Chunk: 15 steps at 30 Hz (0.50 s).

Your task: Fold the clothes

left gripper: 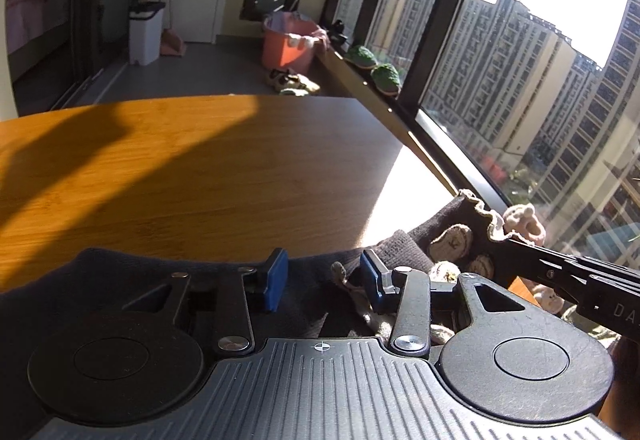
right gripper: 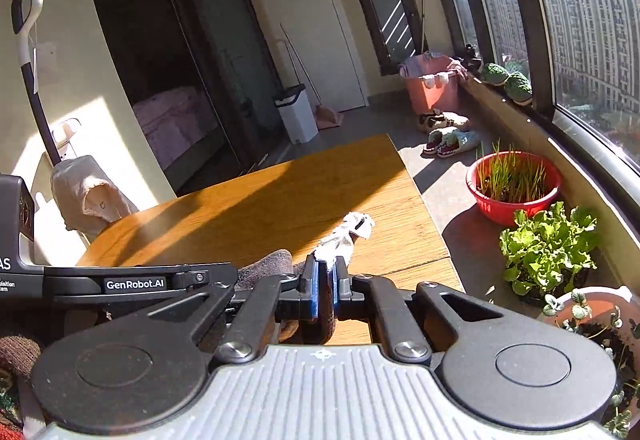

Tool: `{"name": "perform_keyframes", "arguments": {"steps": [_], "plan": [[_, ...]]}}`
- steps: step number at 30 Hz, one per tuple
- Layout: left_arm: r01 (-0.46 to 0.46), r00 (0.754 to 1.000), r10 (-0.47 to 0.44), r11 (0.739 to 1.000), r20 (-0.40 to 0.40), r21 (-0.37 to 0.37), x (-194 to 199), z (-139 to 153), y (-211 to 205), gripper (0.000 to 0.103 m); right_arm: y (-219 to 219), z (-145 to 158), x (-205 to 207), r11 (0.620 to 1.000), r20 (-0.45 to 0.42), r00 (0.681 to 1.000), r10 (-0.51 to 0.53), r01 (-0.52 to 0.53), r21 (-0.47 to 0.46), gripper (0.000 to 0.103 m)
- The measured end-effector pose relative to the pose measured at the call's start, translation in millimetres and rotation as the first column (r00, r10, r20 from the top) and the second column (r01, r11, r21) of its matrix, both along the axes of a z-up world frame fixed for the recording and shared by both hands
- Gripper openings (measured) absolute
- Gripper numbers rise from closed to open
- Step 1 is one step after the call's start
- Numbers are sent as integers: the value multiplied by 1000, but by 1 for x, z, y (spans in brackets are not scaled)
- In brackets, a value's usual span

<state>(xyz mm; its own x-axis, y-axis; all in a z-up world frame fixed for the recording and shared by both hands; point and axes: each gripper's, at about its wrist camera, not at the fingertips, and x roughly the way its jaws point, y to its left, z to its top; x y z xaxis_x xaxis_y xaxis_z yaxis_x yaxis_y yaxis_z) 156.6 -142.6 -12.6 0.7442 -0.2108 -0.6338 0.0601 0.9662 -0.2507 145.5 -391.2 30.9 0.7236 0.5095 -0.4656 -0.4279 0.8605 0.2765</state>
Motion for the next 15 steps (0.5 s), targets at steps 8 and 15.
{"name": "perform_keyframes", "arguments": {"steps": [8,15], "plan": [[-45,995,53,994,83,-98,-19,37,27,48,90,-19,-57,890,186,951,249,-148,-432,6],[50,999,-50,999,15,-6,-8,19,-10,52,85,-13,-55,900,172,957,235,-148,-410,7]]}}
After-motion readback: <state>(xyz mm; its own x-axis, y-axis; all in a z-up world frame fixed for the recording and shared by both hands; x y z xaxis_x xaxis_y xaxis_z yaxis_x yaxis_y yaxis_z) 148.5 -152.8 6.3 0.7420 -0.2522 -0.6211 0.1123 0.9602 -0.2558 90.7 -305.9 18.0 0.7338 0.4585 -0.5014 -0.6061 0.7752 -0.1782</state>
